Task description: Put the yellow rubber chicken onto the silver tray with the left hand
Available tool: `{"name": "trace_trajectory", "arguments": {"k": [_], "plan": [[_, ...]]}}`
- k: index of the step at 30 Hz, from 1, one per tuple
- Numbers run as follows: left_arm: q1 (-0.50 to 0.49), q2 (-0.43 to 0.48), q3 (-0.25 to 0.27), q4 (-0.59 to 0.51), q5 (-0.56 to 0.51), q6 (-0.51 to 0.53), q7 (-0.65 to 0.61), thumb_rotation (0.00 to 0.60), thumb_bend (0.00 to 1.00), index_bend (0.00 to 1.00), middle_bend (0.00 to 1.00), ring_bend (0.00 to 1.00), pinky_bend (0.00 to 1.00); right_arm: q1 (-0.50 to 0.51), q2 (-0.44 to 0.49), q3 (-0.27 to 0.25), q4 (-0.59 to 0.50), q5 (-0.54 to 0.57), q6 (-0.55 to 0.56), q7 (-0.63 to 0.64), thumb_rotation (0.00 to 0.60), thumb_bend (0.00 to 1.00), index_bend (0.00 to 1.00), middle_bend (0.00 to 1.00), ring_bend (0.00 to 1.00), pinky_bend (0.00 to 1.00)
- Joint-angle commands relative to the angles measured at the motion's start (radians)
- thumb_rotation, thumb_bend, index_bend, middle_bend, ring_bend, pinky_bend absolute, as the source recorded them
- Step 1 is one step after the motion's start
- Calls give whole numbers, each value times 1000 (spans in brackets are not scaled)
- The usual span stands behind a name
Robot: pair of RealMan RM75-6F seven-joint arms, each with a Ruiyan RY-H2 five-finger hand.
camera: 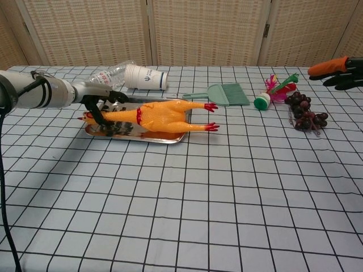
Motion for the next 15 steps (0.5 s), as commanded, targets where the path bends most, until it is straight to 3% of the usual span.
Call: {"name": "trace_trajectory", "arguments": {"k": [1,6,15], "plan": [[-38,49,-3,-40,-65,-94,12,600,391,0,0,0,4,-1,2,-2,5,-7,5,11,600,116,0,0,0,0],[-77,67,6,-33,-127,-164,-3,600,362,0,0,0,3,-4,9,-4,3,-18,18,23,600,116,0,0,0,0],[-68,153,-25,-156,-139,-190,-36,600,354,0,0,0,1,-4,13,-5,-7,-18,18,17,600,116,0,0,0,0]]}}
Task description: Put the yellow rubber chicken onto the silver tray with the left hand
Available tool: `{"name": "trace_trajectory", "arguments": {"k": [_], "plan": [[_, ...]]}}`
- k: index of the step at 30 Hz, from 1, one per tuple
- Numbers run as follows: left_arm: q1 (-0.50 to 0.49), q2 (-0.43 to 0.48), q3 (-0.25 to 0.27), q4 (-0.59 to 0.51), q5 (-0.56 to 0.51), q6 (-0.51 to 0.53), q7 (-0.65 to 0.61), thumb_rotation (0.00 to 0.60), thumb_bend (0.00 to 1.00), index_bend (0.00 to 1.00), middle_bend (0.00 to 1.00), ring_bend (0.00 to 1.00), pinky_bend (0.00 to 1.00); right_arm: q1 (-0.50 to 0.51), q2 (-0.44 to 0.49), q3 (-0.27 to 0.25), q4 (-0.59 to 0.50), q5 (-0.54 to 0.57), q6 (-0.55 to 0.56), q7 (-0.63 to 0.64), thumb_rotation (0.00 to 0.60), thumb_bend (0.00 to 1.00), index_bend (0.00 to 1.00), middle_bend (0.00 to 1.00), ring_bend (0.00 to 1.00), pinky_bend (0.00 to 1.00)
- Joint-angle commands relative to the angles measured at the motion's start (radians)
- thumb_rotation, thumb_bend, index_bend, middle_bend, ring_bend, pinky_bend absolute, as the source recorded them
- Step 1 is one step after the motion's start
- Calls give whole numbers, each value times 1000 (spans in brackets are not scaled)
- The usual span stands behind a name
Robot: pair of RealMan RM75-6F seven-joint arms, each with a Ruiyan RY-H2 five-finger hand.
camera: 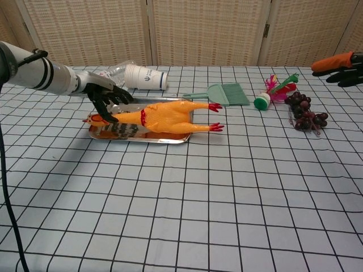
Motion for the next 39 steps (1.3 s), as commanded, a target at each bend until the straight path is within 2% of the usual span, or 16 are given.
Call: {"name": "trace_trajectory", "arguments": {"k": [1,5,9,12,16,19,20,23,26,29,32,35,39], "plan": [[5,34,-5,-40,9,-1,-2,600,353,0,0,0,1,0,-2,0,-2,0,1,0,600,116,0,0,0,0],[15,60,-13,-83,13,23,-3,600,353,0,0,0,0,-1,-3,0,-5,-3,3,-1,600,115,0,0,0,0],[123,151,-56,-306,79,248,-7,600,347,0,0,0,0,-10,-2,-3,-10,-10,20,-6,600,116,0,0,0,0],[224,208,-59,-458,195,430,-36,600,353,0,0,0,0,-32,-12,-3,-7,-11,53,-61,600,116,0,0,0,0],[366,268,15,-577,387,715,10,600,355,0,0,0,0,-84,-44,-1,-4,-1,117,-219,600,116,0,0,0,0],[499,283,109,-623,525,951,63,600,368,0,0,0,0,-132,-86,-8,10,1,160,-398,600,116,0,0,0,0],[553,280,150,-622,573,1037,89,600,371,0,0,0,0,-150,-105,-13,20,3,170,-482,600,116,0,0,0,0],[681,246,224,-567,646,1231,180,600,370,0,0,0,0,-202,-164,-25,29,15,209,-636,600,116,0,0,0,0],[780,212,264,-511,662,1362,202,600,371,0,0,0,0,-256,-218,-28,51,18,273,-723,600,116,0,0,0,0],[840,212,298,-487,658,1410,170,600,372,0,0,0,0,-318,-286,-7,110,42,365,-831,600,116,0,0,0,0],[857,244,322,-501,675,1410,226,600,379,0,0,0,0,-379,-372,9,218,50,461,-910,600,116,0,0,0,0],[866,266,334,-544,673,1395,248,600,380,0,0,0,0,-382,-368,-9,221,48,436,-860,600,116,0,0,0,0],[870,282,341,-577,673,1372,279,600,380,0,0,0,0,-390,-339,-4,205,42,451,-809,600,116,0,0,0,0]]}}
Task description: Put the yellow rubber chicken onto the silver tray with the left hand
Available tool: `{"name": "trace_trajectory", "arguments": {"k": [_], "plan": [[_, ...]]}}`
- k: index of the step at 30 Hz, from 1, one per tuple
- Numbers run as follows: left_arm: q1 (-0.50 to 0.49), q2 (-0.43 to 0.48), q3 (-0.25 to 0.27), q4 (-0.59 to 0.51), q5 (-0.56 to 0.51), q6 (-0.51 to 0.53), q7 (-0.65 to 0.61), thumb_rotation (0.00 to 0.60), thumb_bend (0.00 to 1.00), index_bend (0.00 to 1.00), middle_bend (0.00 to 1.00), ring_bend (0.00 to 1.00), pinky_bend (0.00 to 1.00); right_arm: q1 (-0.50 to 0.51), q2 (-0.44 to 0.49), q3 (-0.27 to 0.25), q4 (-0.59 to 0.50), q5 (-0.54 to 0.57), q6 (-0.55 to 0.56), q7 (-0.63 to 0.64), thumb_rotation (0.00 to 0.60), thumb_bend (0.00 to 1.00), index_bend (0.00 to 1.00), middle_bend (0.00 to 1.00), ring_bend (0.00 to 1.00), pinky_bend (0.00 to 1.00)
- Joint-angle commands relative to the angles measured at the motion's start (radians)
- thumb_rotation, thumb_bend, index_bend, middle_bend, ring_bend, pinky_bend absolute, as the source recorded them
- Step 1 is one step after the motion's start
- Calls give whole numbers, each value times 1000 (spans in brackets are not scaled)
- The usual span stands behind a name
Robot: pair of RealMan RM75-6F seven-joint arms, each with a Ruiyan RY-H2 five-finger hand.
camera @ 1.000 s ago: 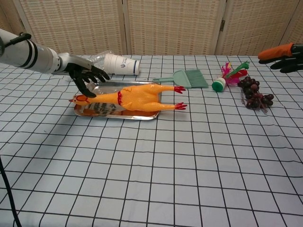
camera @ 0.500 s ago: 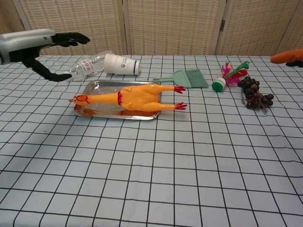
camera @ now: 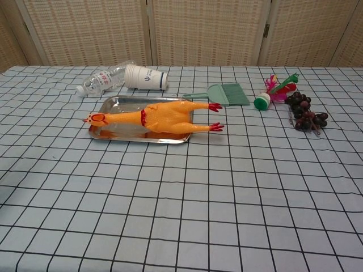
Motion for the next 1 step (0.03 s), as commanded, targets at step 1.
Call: {"name": "trace_trajectory", "arguments": {"k": [1], "plan": [[10,14,7,-28,2,-14,36,600,380,0,0,0,0,-17,38,1,-23,-4,12,50,600,117,0,0,0,0]]}}
